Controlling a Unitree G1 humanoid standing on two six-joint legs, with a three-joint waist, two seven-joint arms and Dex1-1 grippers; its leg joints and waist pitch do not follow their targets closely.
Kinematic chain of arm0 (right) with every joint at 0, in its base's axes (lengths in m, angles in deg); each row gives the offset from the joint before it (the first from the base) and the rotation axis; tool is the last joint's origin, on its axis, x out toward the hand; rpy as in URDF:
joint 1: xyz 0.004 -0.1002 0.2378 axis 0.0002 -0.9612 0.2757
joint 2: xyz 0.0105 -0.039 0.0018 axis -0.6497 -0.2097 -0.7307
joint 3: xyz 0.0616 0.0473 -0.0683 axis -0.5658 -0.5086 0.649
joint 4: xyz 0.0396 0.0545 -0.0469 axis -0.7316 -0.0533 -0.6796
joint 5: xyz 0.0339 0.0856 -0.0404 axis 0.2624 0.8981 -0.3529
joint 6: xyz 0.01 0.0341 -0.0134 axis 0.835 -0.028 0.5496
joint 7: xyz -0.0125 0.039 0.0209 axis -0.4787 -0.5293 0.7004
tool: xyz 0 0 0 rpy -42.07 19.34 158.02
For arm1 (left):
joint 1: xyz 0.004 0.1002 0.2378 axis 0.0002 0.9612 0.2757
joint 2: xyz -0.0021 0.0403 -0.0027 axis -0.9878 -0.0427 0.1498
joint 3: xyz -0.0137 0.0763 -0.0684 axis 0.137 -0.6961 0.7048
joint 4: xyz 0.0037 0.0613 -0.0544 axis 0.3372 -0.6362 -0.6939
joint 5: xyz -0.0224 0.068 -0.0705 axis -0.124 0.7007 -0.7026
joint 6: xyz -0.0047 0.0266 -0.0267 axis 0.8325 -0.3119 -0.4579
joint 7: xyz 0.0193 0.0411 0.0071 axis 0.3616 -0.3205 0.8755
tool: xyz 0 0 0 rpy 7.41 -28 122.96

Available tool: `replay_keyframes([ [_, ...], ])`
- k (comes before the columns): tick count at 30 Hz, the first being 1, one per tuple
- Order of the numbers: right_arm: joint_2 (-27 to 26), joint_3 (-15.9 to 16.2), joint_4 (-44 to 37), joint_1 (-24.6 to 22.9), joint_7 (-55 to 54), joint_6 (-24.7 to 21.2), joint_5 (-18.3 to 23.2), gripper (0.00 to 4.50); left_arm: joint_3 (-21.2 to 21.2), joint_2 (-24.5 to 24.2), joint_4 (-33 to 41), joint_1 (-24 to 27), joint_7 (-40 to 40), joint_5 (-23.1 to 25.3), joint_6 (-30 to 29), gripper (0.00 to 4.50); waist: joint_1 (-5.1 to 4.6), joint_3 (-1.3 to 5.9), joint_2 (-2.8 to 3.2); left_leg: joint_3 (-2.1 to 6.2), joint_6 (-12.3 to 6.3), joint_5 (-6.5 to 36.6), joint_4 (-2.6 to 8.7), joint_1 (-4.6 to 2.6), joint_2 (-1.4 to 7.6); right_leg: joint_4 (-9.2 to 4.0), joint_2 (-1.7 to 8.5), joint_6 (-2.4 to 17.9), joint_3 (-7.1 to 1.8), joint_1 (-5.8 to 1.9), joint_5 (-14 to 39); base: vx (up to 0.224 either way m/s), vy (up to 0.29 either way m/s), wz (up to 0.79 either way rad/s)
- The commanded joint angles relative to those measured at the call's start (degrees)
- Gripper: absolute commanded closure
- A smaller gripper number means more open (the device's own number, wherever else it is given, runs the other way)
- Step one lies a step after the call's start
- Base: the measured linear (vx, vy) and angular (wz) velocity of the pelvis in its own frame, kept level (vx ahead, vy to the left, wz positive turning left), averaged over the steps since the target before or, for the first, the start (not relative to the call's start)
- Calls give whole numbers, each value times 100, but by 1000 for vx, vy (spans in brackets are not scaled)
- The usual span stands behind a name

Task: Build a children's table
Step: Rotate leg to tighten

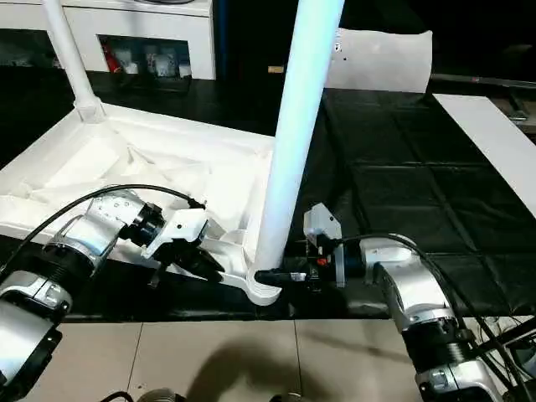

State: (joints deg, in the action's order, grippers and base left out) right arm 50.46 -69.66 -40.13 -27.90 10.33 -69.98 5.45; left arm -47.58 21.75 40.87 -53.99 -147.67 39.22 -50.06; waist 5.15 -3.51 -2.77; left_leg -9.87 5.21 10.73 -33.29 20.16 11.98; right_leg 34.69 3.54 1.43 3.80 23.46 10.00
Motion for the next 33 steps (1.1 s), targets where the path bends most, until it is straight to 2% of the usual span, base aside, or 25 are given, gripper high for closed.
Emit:
replay_keyframes([
  [1,-2,-19,-44,56,-41,-175,183,247,-78,115,20,-128,-261,0,-25,450,-34,328,24,-22,-278,1053,366,-22,152,-435,409,1127,-275,-321,1449,0,0,0],
  [5,-240,-224,-88,56,-559,-330,259,255,140,220,51,-132,-154,-56,-278,450,-53,314,20,-16,-245,1105,379,-17,142,-463,411,1063,-268,-320,1652,0,0,0],
  [8,-616,-382,-66,32,-1492,-465,66,256,265,398,61,-186,608,-26,-595,450,-84,301,22,4,-124,1265,394,-30,132,-498,423,936,-272,-290,2078,0,0,0],
  [9,-616,-382,-66,32,-1492,-465,66,256,265,398,61,-186,608,-26,-595,450,-96,304,23,15,-71,1307,403,-46,127,-515,418,881,-271,-275,2201,0,0,0],
  [10,-817,-406,-74,11,-1939,-516,-60,256,309,522,23,-222,1040,3,-770,450,-134,300,16,22,-48,1310,409,-22,116,-518,411,834,-273,-287,2244,0,0,0],
  [11,-1004,-418,-83,2,-2331,-574,-167,256,376,664,2,-241,1360,-24,-954,450,-145,310,6,24,-36,1289,405,-24,115,-515,418,823,-271,-293,2234,0,0,0],
  [12,-1136,-427,-85,7,-2608,-654,-227,256,434,770,11,-245,1554,-30,-1092,450,-195,304,23,24,-6,1262,407,-11,113,-504,410,859,-276,-284,2148,0,0,0],
  [13,-1290,-438,-78,18,-2888,-715,-280,256,474,884,25,-249,1761,-12,-1188,450,-237,320,12,35,16,1207,406,4,107,-491,409,874,-269,-301,2058,0,0,0],
  [16,-1629,-459,-58,51,-3419,-806,-335,257,548,1118,52,-269,2172,65,-1420,450,-322,336,-5,21,-102,1016,383,37,76,-491,395,923,-270,-336,1788,0,0,0],
  [19,-2226,-482,88,175,-4215,-827,-453,257,616,1544,27,-331,2967,165,-1753,450,-345,333,0,-2,-173,889,372,34,72,-493,393,969,-284,-323,1670,0,0,0],
  [20,-2251,-485,104,185,-4255,-823,-462,257,618,1563,23,-334,3005,170,-1766,450,-347,334,7,2,-163,892,375,25,74,-496,395,967,-282,-317,1703,0,0,0],
  [21,-2523,-537,288,296,-4731,-763,-607,257,643,1766,-15,-354,3432,242,-1927,450,-344,335,18,-1,-150,926,375,0,81,-507,387,960,-283,-303,1751,0,0,0],
  [22,-2612,-557,345,331,-4909,-742,-672,257,657,1824,-11,-353,3569,270,-1996,450,-357,327,38,7,-116,970,389,7,79,-512,383,952,-278,-309,1829,0,0,0],
  [24,-2737,-621,477,408,-5212,-703,-750,257,680,1914,-45,-369,3846,328,-2050,450,-363,322,33,8,-88,1039,393,-2,84,-520,387,935,-283,-297,1886,0,0,0],
  [25,-2974,-747,801,605,-5830,-571,-882,257,712,2072,-152,-415,4374,446,-2075,450,-374,340,57,15,-65,1049,403,-16,100,-516,393,950,-285,-296,1789,0,0,0],
  [27,-3120,-821,994,729,-6188,-452,-982,257,729,2148,-212,-442,4645,530,-2070,450,-389,355,53,10,-54,1082,394,-32,88,-516,385,989,-289,-307,1670,0,0,0],
  [30,-3244,-967,1101,786,-6293,-335,-935,257,713,2138,-233,-450,4692,611,-2013,450,-402,357,48,9,-101,1060,395,-10,80,-500,385,1017,-298,-320,1497,0,0,0],
  [31,-3262,-1000,1121,778,-6240,-198,-947,201,685,2078,-241,-441,4636,667,-1959,450,-393,367,51,4,-162,1004,391,-5,77,-498,389,1021,-299,-336,1375,0,0,0],
  [33,-3243,-998,1103,757,-6206,-149,-962,187,673,2041,-244,-434,4596,679,-1919,450,-396,367,59,0,-206,939,391,1,76,-490,382,1047,-299,-343,1237,0,0,0],
])
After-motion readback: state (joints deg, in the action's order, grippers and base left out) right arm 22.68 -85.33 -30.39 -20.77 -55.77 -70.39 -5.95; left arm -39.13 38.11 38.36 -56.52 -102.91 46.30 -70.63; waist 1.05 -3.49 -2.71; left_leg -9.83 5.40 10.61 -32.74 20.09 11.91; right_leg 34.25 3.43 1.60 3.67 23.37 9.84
